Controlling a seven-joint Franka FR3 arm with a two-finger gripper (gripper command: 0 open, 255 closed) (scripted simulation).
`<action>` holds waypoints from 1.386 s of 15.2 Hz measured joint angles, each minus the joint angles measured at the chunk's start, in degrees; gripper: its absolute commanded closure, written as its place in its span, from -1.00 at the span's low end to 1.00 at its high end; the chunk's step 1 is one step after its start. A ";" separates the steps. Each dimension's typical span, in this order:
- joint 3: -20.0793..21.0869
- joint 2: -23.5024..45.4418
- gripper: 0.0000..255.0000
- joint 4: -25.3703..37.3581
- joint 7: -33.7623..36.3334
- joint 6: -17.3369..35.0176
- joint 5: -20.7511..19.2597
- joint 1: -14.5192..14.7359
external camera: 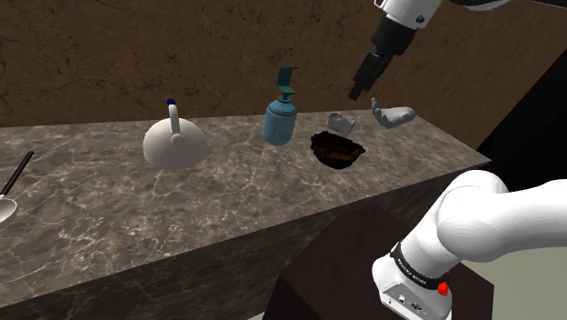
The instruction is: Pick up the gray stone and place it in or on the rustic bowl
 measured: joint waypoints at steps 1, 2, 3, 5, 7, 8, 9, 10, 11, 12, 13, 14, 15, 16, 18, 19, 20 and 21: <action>0.00 0.00 -1.00 0.00 0.00 0.00 0.00 0.00; -0.48 0.51 -1.00 -0.19 -0.51 0.55 -0.36 -0.19; -1.20 1.26 -1.00 -0.59 -1.28 1.44 -0.89 -0.48; -2.75 3.74 -1.00 -0.69 -2.93 3.47 -2.04 -1.10; -4.52 6.01 -1.00 -0.58 -4.84 5.10 -3.28 -1.82; -5.43 7.12 -1.00 -0.70 -5.82 6.06 -3.90 -2.18; -6.24 8.25 -1.00 -0.68 -6.68 6.90 -4.44 -2.50; -7.09 9.63 -1.00 -0.72 -7.57 8.06 -5.01 -2.83; -8.14 11.61 -1.00 -0.32 -8.63 9.42 -5.56 -3.15; -9.07 13.34 -1.00 0.52 -9.66 10.08 -6.01 -3.44; -9.76 15.14 -1.00 1.04 -10.35 11.11 -6.33 -3.61; -10.72 16.99 -1.00 1.76 -11.39 12.05 -6.73 -3.90; -11.60 18.85 -1.00 2.62 -12.38 12.86 -7.05 -4.14; -12.19 19.96 -1.00 2.86 -13.05 13.49 -7.35 -4.36; -13.80 23.43 -1.00 3.76 -14.79 15.65 -7.79 -4.79; -14.70 25.39 -1.00 4.56 -15.84 16.63 -7.94 -5.04; -15.47 27.29 -1.00 5.66 -16.82 17.23 -7.99 -5.22; -16.23 29.41 -1.00 6.84 -17.77 17.99 -7.91 -5.37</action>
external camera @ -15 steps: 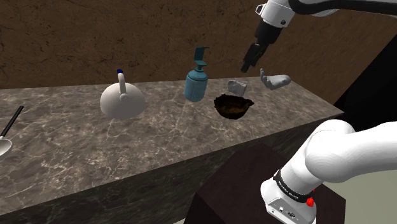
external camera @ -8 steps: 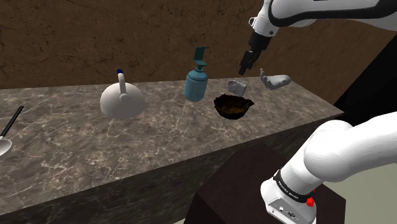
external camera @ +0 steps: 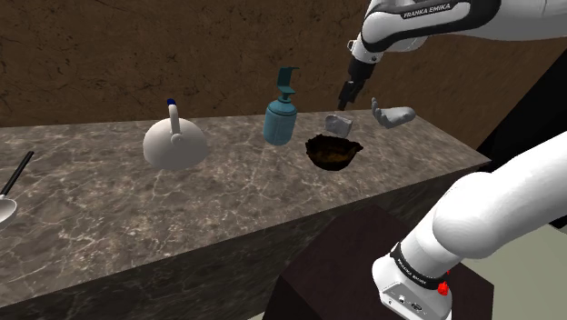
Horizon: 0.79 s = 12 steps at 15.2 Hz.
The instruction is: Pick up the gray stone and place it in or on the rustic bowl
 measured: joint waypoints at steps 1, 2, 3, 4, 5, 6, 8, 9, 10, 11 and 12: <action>-0.73 1.82 -1.00 1.00 -0.98 0.62 0.03 -0.22; -1.56 3.73 -1.00 1.98 -2.10 1.36 0.12 -0.50; -2.19 5.57 -1.00 2.77 -2.99 2.19 0.26 -0.69; -2.90 7.83 -1.00 4.21 -4.08 2.81 0.62 -0.90; -3.61 9.76 -1.00 5.41 -5.25 3.32 0.92 -1.22; -4.20 11.79 -1.00 6.95 -6.31 3.59 1.31 -1.50; -5.32 16.01 -1.00 9.20 -8.49 5.06 2.23 -2.19; -5.77 18.13 -1.00 10.64 -9.53 5.51 2.81 -2.55; -6.11 20.13 -1.00 11.94 -10.44 5.92 3.34 -2.92; -6.49 22.46 -1.00 13.89 -11.61 6.02 4.05 -3.44; -6.76 24.65 -1.00 15.33 -12.59 6.52 4.71 -3.94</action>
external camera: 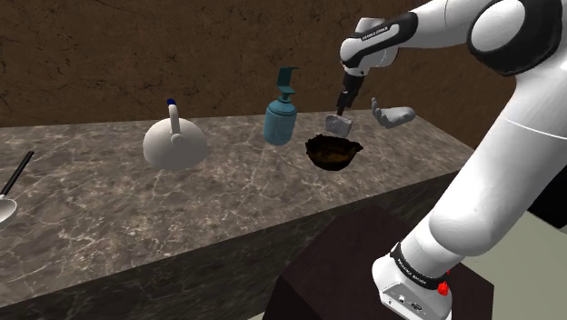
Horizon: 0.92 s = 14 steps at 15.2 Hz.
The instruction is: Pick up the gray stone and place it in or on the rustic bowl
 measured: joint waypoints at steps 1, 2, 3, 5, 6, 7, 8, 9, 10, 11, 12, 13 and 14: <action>-0.23 2.60 -1.00 2.41 -1.21 -0.11 0.88 -0.66; -0.38 4.95 -1.00 4.38 -2.25 0.01 1.64 -1.32; -0.53 7.29 -1.00 6.03 -3.35 0.44 2.38 -2.11; -0.61 11.85 -1.00 10.55 -5.29 -0.07 3.74 -3.74; -0.53 14.07 -1.00 12.74 -5.87 -0.25 4.33 -4.41; -0.48 15.80 -1.00 14.30 -6.43 -0.31 4.71 -5.02; -0.40 17.08 -1.00 15.40 -6.83 -0.26 5.06 -5.50; -0.31 18.10 -1.00 16.09 -7.16 0.00 5.38 -5.88; -0.27 18.64 -1.00 16.09 -7.40 0.51 5.57 -6.13; -0.22 19.05 -1.00 15.88 -7.58 1.12 5.72 -6.33; -0.18 19.44 -1.00 15.67 -7.75 1.71 5.87 -6.51; -0.12 19.79 -1.00 15.65 -7.82 2.06 5.99 -6.62; -0.03 20.25 -1.00 15.57 -7.92 2.60 6.17 -6.76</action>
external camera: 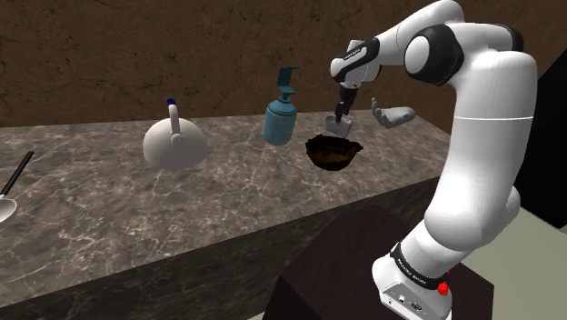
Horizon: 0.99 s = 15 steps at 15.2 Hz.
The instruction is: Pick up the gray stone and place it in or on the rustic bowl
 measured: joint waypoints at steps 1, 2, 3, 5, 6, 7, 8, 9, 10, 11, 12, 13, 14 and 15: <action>0.06 0.36 -1.00 -0.26 -0.10 0.61 0.13 -0.12; 0.10 0.53 -1.00 -0.47 -0.14 0.96 0.20 -0.18; 0.12 0.63 -1.00 -0.49 -0.14 1.08 0.23 -0.19; 0.12 0.65 -1.00 -0.57 -0.16 1.20 0.25 -0.20; 0.13 0.65 -1.00 -0.59 -0.16 1.23 0.25 -0.20; 0.13 0.65 -1.00 -0.60 -0.16 1.24 0.25 -0.20; 0.13 0.65 1.00 -0.60 -0.16 1.24 0.25 -0.20; 0.14 0.60 1.00 -0.57 -0.16 1.22 0.26 -0.19; 0.15 0.59 1.00 -0.54 -0.16 1.20 0.26 -0.17; 0.16 0.59 1.00 -0.53 -0.16 1.20 0.27 -0.17; 0.16 0.59 1.00 -0.52 -0.15 1.21 0.27 -0.17; 0.15 0.57 1.00 -0.55 -0.14 1.23 0.27 -0.16; 0.14 0.55 1.00 -0.60 -0.12 1.26 0.25 -0.14; 0.13 0.52 1.00 -0.65 -0.11 1.28 0.24 -0.14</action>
